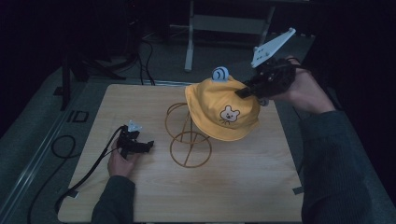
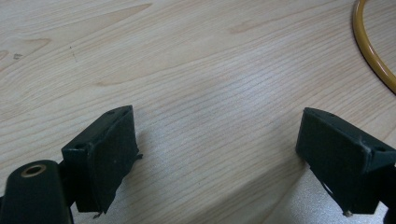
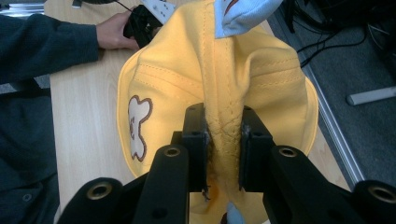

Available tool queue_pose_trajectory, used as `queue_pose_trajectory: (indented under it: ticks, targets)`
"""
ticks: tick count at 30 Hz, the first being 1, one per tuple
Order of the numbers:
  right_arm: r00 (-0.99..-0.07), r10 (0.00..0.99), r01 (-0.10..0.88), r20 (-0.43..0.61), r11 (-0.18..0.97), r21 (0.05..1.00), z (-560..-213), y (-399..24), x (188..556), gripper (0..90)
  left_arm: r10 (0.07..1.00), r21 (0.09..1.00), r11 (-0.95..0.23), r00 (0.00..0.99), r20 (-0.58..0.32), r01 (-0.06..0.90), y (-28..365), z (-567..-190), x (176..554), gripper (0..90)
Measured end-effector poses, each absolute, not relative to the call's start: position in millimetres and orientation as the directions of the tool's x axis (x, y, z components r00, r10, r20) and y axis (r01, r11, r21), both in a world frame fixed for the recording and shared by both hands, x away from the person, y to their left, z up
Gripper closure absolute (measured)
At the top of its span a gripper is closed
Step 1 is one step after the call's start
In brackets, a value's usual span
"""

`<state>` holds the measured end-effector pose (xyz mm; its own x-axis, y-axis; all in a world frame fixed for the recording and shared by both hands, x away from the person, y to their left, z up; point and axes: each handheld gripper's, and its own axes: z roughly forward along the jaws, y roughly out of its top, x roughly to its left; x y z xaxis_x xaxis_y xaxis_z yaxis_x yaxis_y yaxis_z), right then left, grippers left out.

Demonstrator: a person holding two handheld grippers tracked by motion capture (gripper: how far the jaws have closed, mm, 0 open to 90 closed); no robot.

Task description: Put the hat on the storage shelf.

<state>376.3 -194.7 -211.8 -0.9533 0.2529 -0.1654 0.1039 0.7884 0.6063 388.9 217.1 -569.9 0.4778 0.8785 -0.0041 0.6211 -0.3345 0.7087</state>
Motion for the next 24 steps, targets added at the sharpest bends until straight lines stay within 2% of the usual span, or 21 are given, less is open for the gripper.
queue_pose_trajectory:
  ticks: [24]
  targets:
    - [-0.964,0.207,0.071,-0.167,0.805,0.589,-220,-150,386,76.2,0.879,0.709,-0.334,0.478,-0.004,0.621,217,-570,389,12.3]
